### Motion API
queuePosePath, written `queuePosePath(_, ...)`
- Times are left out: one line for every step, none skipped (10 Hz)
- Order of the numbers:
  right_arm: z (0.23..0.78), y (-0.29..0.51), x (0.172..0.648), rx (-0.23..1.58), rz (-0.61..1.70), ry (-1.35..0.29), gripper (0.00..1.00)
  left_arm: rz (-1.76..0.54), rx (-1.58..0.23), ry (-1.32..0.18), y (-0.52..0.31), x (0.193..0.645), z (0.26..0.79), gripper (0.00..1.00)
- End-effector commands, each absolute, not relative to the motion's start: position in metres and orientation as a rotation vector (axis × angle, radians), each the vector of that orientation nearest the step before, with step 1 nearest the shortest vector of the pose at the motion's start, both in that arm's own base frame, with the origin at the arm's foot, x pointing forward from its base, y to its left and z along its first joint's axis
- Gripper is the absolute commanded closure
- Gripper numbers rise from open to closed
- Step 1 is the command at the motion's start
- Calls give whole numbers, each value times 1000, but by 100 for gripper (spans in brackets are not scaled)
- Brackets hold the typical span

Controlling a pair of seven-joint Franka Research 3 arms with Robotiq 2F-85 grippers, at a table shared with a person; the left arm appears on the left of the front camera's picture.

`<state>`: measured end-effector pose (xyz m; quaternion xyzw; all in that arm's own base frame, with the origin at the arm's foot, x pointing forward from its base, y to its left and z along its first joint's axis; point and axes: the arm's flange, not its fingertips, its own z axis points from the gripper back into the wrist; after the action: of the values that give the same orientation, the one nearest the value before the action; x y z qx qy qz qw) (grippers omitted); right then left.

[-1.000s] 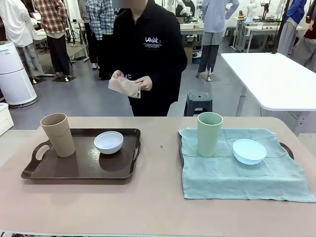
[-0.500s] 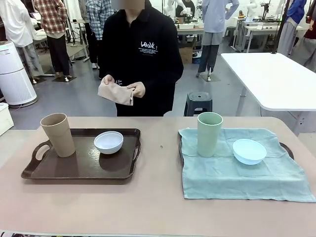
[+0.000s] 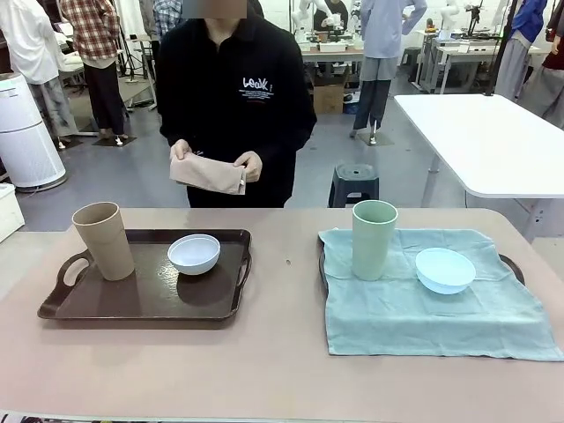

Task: Set up a tray with a mat and arrange the tableware.
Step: Pick up the Picnic Bowl and Reusable plastic cup from the Handle tray in front of the human's position and hold them in the air.

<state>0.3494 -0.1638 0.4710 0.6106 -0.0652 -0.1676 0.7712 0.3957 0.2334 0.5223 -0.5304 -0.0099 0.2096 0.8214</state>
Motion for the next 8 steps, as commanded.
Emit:
queuePosePath(472, -165, 350, 1324, -344, -137, 0, 439, -1113, -18, 234, 391, 525, 0)
queuePosePath(472, -165, 350, 1324, -344, -137, 0, 439, -1113, -18, 234, 391, 525, 0)
queuePosePath(472, -165, 350, 1324, -344, -137, 0, 439, -1113, -18, 234, 391, 525, 0)
queuePosePath(472, -165, 350, 1324, -344, -137, 0, 439, -1113, -18, 234, 391, 525, 0)
queuePosePath(472, -165, 350, 1324, -344, -137, 0, 439, -1113, -18, 234, 391, 525, 0)
queuePosePath(472, -165, 350, 1324, -344, -137, 0, 439, -1113, -18, 234, 391, 525, 0)
queuePosePath(472, -165, 350, 1324, -344, -137, 0, 439, -1113, -18, 234, 391, 525, 0)
queuePosePath(472, -165, 350, 1324, -344, -137, 0, 439, -1113, -18, 234, 391, 525, 0)
